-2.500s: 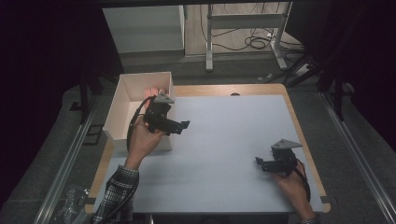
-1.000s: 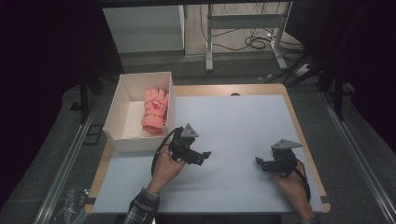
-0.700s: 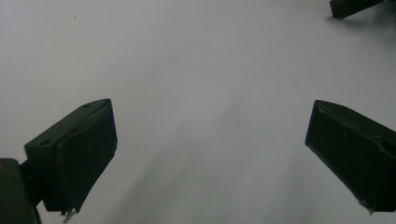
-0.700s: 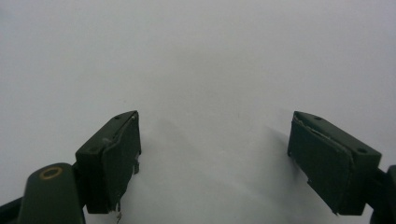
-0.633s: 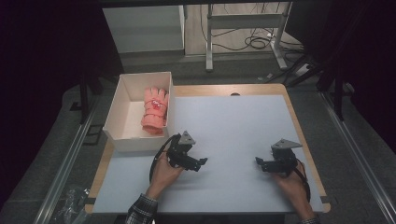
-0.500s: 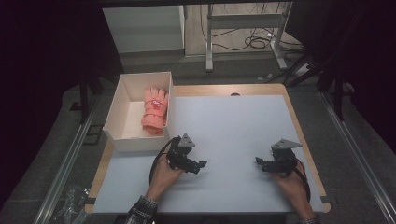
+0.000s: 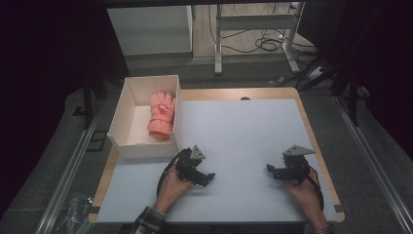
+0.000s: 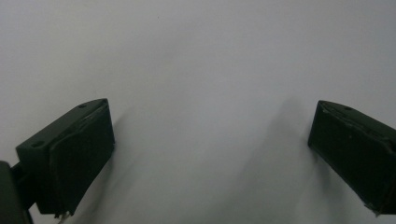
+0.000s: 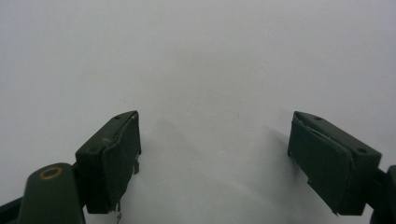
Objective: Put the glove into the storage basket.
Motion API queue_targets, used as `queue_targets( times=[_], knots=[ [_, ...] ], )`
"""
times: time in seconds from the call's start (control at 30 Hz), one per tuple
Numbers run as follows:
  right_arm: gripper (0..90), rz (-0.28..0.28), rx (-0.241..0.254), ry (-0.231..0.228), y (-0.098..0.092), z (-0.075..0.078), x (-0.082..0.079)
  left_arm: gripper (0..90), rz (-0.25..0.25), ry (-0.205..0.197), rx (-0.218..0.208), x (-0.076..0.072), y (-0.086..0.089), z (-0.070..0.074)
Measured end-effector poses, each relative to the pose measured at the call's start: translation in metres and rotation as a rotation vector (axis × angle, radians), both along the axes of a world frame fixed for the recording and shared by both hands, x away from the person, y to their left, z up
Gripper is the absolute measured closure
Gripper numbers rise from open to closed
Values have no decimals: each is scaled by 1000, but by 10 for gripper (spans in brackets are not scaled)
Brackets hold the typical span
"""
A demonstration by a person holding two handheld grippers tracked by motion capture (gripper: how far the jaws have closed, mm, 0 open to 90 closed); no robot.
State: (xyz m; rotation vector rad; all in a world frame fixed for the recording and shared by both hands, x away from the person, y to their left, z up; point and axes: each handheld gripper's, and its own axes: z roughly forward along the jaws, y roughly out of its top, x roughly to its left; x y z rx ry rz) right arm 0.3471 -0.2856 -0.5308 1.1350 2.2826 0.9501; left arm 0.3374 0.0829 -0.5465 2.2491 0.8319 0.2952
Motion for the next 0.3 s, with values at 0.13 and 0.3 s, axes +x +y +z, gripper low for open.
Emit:
queue_targets(
  times=[0.13,0.3],
  knots=[
    [174,0,-1,0,0,0,0,4,-1,0,2,0,0,0],
    [174,0,0,0,0,0,0,3,1,-4,10,-1,-1,0]
  ],
)
